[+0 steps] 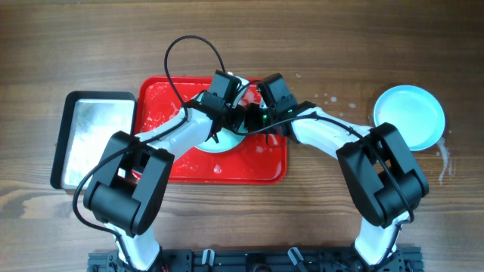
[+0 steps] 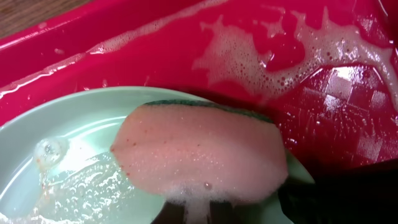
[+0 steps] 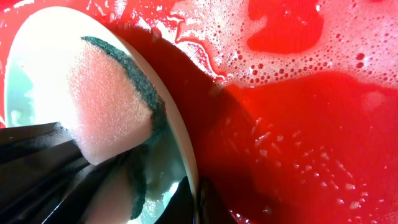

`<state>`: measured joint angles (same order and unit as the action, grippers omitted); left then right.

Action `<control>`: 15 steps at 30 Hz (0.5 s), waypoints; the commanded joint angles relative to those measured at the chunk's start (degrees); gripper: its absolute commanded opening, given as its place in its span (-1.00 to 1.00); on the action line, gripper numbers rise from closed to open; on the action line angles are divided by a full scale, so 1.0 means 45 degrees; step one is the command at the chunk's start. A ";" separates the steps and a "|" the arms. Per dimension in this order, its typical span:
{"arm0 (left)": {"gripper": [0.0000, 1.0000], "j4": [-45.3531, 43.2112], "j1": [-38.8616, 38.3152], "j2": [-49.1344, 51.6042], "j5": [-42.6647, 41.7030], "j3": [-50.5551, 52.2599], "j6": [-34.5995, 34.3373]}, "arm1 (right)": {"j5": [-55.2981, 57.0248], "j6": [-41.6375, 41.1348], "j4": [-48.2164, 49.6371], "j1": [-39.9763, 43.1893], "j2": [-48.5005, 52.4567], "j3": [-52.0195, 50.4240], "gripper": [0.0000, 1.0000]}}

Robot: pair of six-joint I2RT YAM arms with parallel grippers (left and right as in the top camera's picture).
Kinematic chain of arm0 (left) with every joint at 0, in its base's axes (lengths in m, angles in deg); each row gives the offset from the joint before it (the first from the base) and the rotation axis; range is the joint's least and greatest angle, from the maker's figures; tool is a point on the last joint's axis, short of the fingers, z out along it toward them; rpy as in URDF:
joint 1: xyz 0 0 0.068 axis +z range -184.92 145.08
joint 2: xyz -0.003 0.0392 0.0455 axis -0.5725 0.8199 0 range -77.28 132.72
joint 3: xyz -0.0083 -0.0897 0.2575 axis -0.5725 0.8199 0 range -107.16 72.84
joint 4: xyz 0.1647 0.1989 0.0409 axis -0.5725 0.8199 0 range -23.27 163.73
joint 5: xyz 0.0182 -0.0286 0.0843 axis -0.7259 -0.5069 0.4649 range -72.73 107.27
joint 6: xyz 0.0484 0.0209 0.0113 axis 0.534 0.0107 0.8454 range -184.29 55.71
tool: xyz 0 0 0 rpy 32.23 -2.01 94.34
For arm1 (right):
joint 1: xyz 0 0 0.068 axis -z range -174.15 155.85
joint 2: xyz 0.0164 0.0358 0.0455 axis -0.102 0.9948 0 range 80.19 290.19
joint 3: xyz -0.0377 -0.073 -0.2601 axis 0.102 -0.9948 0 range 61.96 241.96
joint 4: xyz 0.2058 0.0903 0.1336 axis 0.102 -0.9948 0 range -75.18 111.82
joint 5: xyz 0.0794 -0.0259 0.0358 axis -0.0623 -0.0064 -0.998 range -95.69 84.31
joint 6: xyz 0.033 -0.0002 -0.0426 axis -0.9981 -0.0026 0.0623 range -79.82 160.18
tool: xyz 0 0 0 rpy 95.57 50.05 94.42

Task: Clean dirty plates on tray and stack at the side
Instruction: 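Keep scrubbing the plate surface with the left sponge in circles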

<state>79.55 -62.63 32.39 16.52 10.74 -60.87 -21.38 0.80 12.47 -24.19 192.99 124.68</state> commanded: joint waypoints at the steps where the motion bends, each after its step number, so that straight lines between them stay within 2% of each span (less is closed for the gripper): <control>1: -0.92 -0.0330 -0.0549 0.0714 0.2331 0.0656 -0.2011 | 0.0204 0.0092 -0.0092 -0.0272 0.0442 -0.0282 -0.91; 4: -0.92 0.0136 -0.0253 0.0714 0.5289 0.0656 -0.4896 | 0.0204 0.0092 -0.0112 -0.0272 0.0442 -0.0282 -0.91; 7: -0.92 0.1049 0.0097 0.0714 0.6722 0.0656 -0.6649 | 0.0204 0.0092 -0.0102 -0.0272 0.0442 -0.0282 -0.91; 12: -0.92 0.2259 0.0850 0.0714 0.6785 0.0656 -0.8578 | 0.0204 0.0092 -0.0102 -0.0272 0.0442 -0.0282 -0.92; 15: -0.92 0.3099 0.1404 0.0714 0.5537 0.0656 -0.8888 | 0.0204 0.0092 -0.0102 -0.0272 0.0442 -0.0282 -0.91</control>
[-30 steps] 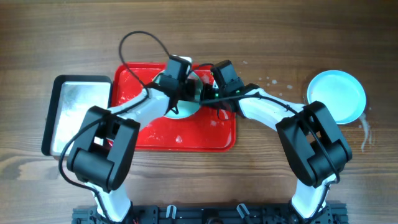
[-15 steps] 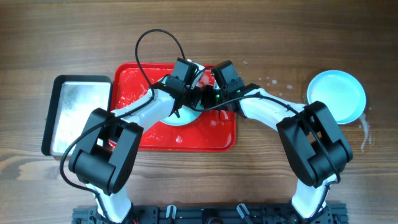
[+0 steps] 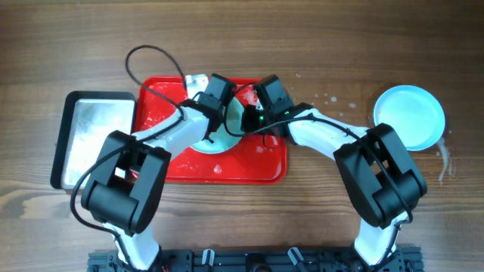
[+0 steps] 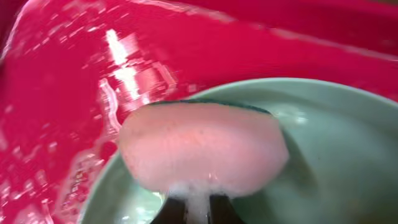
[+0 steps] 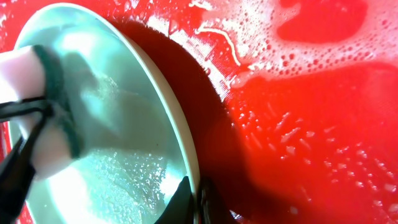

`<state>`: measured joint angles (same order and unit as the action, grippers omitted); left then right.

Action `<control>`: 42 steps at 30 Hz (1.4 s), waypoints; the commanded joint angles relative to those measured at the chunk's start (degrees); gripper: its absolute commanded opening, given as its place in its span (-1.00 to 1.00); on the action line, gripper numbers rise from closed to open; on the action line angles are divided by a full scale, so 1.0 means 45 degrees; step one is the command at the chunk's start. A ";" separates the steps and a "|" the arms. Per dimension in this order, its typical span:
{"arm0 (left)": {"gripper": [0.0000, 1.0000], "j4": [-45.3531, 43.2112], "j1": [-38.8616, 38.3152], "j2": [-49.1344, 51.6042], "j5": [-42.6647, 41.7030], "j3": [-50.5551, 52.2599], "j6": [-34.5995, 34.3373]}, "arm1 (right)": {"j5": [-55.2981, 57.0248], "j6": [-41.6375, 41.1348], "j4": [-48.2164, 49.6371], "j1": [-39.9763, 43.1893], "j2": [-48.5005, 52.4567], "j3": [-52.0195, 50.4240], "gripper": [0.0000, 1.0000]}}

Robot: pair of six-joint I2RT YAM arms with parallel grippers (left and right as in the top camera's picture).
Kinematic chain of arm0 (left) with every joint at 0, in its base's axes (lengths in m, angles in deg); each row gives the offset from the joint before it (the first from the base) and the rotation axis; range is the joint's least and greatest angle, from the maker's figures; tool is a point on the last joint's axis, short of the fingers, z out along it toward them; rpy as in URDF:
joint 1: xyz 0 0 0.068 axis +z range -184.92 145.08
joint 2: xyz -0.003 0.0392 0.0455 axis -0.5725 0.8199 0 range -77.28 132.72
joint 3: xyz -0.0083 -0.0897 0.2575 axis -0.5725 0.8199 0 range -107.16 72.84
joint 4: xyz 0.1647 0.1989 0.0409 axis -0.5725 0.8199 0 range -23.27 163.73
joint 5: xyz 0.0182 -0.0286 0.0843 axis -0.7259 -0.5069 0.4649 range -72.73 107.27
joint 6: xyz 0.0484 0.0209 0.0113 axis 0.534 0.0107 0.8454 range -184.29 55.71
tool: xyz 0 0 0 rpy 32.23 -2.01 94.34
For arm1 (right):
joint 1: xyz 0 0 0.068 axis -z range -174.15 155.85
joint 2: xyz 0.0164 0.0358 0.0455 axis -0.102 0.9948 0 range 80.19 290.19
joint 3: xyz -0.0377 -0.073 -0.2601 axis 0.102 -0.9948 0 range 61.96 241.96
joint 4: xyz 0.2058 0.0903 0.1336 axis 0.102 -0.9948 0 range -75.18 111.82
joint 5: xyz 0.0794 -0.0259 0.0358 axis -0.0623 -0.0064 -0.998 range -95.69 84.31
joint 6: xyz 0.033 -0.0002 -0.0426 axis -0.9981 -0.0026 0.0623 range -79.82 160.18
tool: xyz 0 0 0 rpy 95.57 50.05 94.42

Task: Clean dirty plates on tray and stack at the side
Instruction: 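Keep scrubbing the plate surface with the left sponge in circles, then lift the plate upright with the right gripper, raise the sponge away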

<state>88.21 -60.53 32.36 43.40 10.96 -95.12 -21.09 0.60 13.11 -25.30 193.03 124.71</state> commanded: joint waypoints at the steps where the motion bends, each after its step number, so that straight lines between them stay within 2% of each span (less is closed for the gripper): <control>1: -0.92 0.1515 0.1151 0.0719 -0.1258 0.0607 -0.1263 | 0.0141 0.0131 -0.0238 -0.0024 0.0432 -0.0287 -0.91; 6: -0.92 0.3065 0.2064 0.0719 -0.6776 0.0607 -0.1030 | 0.0141 0.0126 -0.0219 -0.0024 0.0432 -0.0287 -0.92; 8: -0.92 0.3405 0.2249 0.0719 -0.8714 0.0607 -0.0126 | 0.0097 0.0136 -0.0223 -0.0024 0.0432 -0.0287 -0.91; 9: -0.92 0.3725 0.2424 0.0714 -1.0520 0.0607 0.0729 | 0.0053 0.0136 -0.0223 -0.0024 0.0432 -0.0287 -0.91; 12: -0.92 0.4488 0.2871 0.0704 -1.2823 0.0602 0.1865 | 0.0053 0.0141 -0.0228 -0.0024 0.0432 -0.0287 -0.91; 14: -0.92 0.5051 0.3143 0.0699 -1.3245 0.0568 0.1919 | 0.0053 0.0146 -0.0257 -0.0024 0.0432 -0.0287 -0.91; 19: -0.92 0.7320 0.3662 0.0510 -1.3270 -0.0194 0.2832 | 0.0053 0.0146 -0.0253 -0.0024 0.0432 -0.0287 -0.91; 29: -0.92 0.8276 0.3696 -0.1443 -1.3206 -0.2370 0.3055 | 0.0044 0.0175 -0.0228 -0.0024 0.0432 -0.0287 -0.91; 32: -0.92 0.8558 0.3696 -0.2064 -1.2556 -0.3128 0.3045 | 0.0049 0.0185 -0.0228 -0.0024 0.0432 -0.0287 -0.91; 34: -0.92 0.8631 0.3696 -0.2482 -1.1778 -0.3356 0.2968 | 0.0049 0.0185 -0.0228 -0.0024 0.0427 -0.0287 -0.91; 36: -0.92 0.8709 0.3706 -0.2773 -1.0491 -0.3356 0.2200 | 0.0044 0.0185 -0.0228 -0.0024 0.0427 -0.0287 -0.91; 38: -0.92 0.8908 0.3725 -0.2948 -0.8587 -0.3356 0.1438 | 0.0044 0.0180 -0.0223 -0.0024 0.0427 -0.0287 -0.91; 41: -0.92 0.9054 0.3725 -0.2948 -0.4784 -0.3332 0.0233 | -0.0063 0.0228 -0.0204 -0.0019 0.0427 -0.0287 -0.92; 42: -0.92 0.9049 0.3725 -0.2948 -0.4328 -0.3332 0.0044 | -0.0180 0.0262 -0.0209 -0.0019 0.0427 -0.0287 -0.91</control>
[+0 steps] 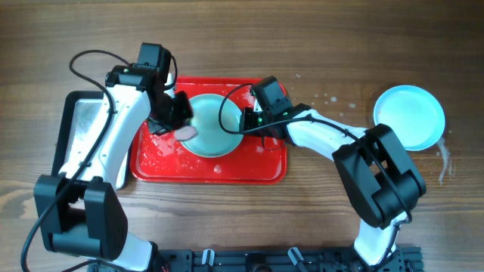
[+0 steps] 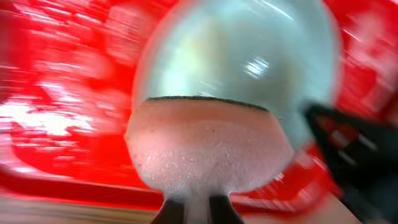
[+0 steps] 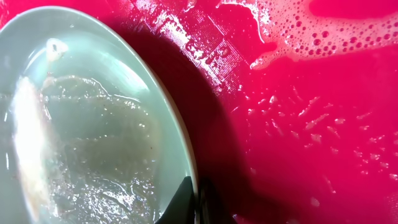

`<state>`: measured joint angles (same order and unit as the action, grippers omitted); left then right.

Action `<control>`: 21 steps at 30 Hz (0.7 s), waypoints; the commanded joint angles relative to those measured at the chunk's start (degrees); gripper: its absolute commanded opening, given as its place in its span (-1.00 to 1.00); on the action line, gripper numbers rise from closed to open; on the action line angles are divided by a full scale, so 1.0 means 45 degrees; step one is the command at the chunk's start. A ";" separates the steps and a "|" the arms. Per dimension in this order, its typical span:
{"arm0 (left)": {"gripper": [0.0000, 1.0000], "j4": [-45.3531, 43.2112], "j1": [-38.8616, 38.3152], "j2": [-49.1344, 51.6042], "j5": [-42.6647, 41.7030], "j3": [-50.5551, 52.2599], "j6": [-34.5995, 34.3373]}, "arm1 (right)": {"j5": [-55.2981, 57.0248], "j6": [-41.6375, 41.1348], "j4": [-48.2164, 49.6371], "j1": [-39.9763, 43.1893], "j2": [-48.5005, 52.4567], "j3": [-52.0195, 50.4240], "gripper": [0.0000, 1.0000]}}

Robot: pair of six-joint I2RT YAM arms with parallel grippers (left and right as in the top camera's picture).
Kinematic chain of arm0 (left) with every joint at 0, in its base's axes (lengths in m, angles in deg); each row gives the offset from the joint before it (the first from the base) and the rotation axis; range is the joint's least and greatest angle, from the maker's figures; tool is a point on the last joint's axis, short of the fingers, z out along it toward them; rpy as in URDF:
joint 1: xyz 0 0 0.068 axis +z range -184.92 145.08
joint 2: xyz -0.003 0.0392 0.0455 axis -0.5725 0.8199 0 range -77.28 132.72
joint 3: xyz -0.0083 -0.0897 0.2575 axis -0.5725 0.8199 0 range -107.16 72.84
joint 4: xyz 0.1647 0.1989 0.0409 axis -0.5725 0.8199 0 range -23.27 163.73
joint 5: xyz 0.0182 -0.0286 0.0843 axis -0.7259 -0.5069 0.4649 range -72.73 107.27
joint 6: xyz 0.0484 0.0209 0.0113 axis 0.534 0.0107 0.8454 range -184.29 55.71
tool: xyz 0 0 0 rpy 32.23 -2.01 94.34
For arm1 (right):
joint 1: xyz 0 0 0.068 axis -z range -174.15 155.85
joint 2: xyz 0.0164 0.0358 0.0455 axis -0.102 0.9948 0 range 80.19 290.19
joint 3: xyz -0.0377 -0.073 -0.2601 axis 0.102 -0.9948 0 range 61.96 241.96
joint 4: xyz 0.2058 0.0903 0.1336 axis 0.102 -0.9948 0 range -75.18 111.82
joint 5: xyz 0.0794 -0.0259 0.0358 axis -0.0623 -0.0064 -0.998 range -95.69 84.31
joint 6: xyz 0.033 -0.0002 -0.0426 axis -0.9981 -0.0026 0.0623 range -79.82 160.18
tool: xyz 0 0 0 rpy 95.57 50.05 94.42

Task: Clean dirty plates on tray and stack at the side
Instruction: 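Lift the plate upright with the right gripper, raise the sponge away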

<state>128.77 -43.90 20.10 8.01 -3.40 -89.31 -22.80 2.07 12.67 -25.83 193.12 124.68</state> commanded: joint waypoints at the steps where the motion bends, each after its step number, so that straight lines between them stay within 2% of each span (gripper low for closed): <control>1: -0.92 -0.0010 0.0029 -0.0223 0.3657 -0.0141 -0.1268 | 0.0097 0.0063 -0.0097 0.0097 0.0408 -0.0282 -0.91; 10: -0.92 -0.0267 0.0034 -0.0223 0.3701 -0.0131 -0.1705 | 0.0185 0.0461 -0.0656 0.0321 -0.0607 -0.0267 -0.91; 14: -0.92 -0.0262 0.0034 -0.0223 0.3701 -0.0131 -0.1700 | 0.2288 0.0471 -0.1851 0.0335 -0.2186 -0.0267 -0.91; 21: -0.92 -0.0253 0.0019 -0.0223 0.3691 -0.0131 -0.1700 | 0.6606 0.0437 -0.4585 0.0335 -0.6649 -0.0267 -0.91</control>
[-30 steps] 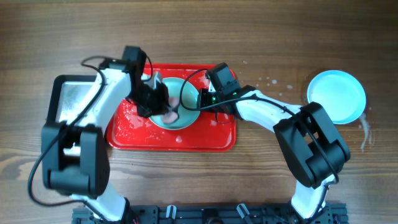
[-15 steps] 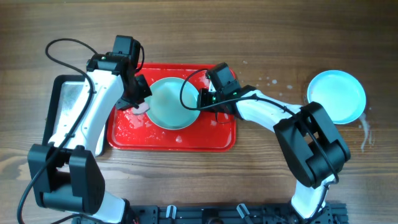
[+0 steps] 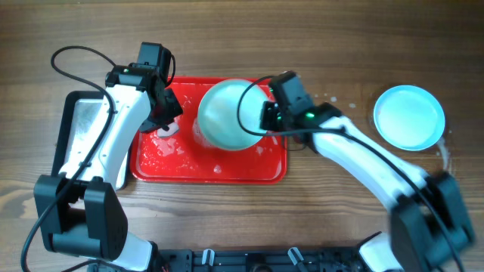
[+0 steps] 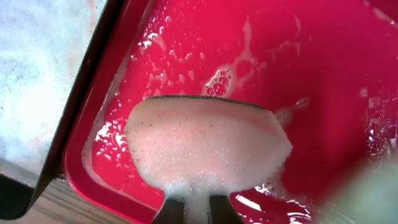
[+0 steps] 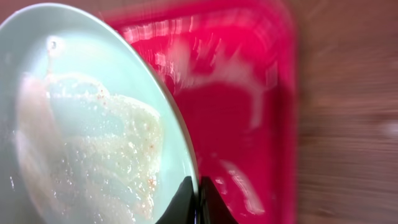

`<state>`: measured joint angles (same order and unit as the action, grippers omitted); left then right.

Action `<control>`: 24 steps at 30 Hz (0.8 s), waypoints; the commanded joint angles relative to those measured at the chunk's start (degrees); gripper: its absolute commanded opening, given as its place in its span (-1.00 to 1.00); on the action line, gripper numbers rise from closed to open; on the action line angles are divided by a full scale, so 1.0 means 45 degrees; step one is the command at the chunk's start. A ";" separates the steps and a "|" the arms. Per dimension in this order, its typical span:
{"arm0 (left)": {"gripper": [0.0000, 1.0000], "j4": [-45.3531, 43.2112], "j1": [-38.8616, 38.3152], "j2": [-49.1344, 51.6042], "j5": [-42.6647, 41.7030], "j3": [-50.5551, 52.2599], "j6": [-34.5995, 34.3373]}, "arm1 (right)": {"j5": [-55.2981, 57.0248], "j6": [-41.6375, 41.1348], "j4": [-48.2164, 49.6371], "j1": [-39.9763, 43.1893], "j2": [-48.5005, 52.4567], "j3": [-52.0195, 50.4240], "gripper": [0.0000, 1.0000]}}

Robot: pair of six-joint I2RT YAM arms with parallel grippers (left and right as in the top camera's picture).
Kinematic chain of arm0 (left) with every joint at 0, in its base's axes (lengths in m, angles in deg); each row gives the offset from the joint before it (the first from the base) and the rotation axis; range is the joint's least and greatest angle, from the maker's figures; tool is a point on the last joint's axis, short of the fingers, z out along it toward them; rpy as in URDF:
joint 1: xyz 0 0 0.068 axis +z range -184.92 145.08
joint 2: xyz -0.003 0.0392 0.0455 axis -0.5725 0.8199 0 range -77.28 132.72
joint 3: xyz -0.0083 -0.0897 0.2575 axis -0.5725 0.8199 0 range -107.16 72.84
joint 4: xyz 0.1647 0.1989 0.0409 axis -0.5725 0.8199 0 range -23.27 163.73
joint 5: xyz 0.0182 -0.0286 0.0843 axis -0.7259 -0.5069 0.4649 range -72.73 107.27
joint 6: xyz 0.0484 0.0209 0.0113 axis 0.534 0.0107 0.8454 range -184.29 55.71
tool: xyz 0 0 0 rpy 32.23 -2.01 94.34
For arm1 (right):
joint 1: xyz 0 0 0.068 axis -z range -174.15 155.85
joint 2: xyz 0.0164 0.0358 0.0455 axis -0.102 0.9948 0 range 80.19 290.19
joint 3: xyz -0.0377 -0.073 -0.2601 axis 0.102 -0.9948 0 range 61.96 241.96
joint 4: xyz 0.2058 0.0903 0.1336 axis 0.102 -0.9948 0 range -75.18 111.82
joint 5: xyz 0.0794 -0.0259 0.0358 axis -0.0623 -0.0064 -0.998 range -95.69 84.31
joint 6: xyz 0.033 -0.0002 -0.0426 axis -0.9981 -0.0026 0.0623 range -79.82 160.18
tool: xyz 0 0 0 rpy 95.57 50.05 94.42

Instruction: Clean dirty plates on tray and stack at the side

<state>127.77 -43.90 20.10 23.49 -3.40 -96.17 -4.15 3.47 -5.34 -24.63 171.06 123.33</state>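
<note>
A pale green plate (image 3: 229, 115) with soapy film (image 5: 93, 143) hangs lifted above the red tray (image 3: 215, 172), my right gripper (image 5: 196, 200) shut on its rim. My left gripper (image 4: 197, 208) is shut on a pink sponge (image 4: 208, 146) with a dark green scouring side, low over the tray's left end (image 4: 93, 168). In the overhead view the left gripper (image 3: 165, 121) is near the tray's left edge and the right gripper (image 3: 266, 115) at the plate's right rim. A light blue plate (image 3: 409, 115) lies on the table at the far right.
A metal pan (image 3: 87, 140) with suds stands just left of the tray; its dark rim (image 4: 87, 81) shows in the left wrist view. Foam and water cover the tray floor (image 4: 261, 68). Water drops lie on the wood near the blue plate.
The right gripper has raised the green plate off the tray floor and carried it right. The left gripper with the sponge has moved off the plate to the tray's left end.
First the sponge in my left gripper pressed on the green plate while my right gripper held the plate's rim tilted up. Then the sponge sat further left on the plate. Later the sponge was clear of the plate. Now the plate is lifted above the tray.
</note>
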 commanded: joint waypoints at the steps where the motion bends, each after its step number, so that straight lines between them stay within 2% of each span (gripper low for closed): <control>1: -0.92 -0.0029 0.0019 -0.0223 0.0253 -0.0131 -0.0175 | 0.2968 0.0015 -0.1039 0.0083 -0.2438 0.0029 -0.91; 3: -0.92 -0.0034 0.0019 -0.0223 0.0253 -0.0131 -0.0175 | 0.3934 -0.0767 -0.2390 0.0505 -0.4211 0.0029 -0.91; 7: -0.92 -0.0034 0.0019 -0.0223 0.0238 -0.0126 -0.0175 | 0.4075 -0.0889 -0.3745 0.2166 -0.5940 0.0029 -0.91; 14: -0.92 -0.0034 0.0019 -0.0223 0.0155 -0.0126 -0.0180 | 0.3269 -0.0821 -0.4852 0.6251 -0.6513 0.0005 -0.91; 17: -0.92 -0.0039 0.0019 -0.0223 0.0155 -0.0126 -0.0180 | 0.2254 -0.0219 -0.4818 0.7946 -0.6407 0.0005 -0.92; 20: -0.92 -0.0136 0.0019 -0.0223 0.0155 -0.0126 -0.0180 | 0.1700 0.1166 -0.4488 0.8616 -0.6436 0.0005 -0.91; 24: -0.92 -0.0321 0.0019 -0.0223 0.0151 -0.0126 -0.0180 | 0.1637 0.2069 -0.4231 0.8388 -0.6436 0.0005 -0.91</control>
<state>126.87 -43.90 20.10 23.47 -3.40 -96.37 5.25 7.69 -25.45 13.84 142.21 123.28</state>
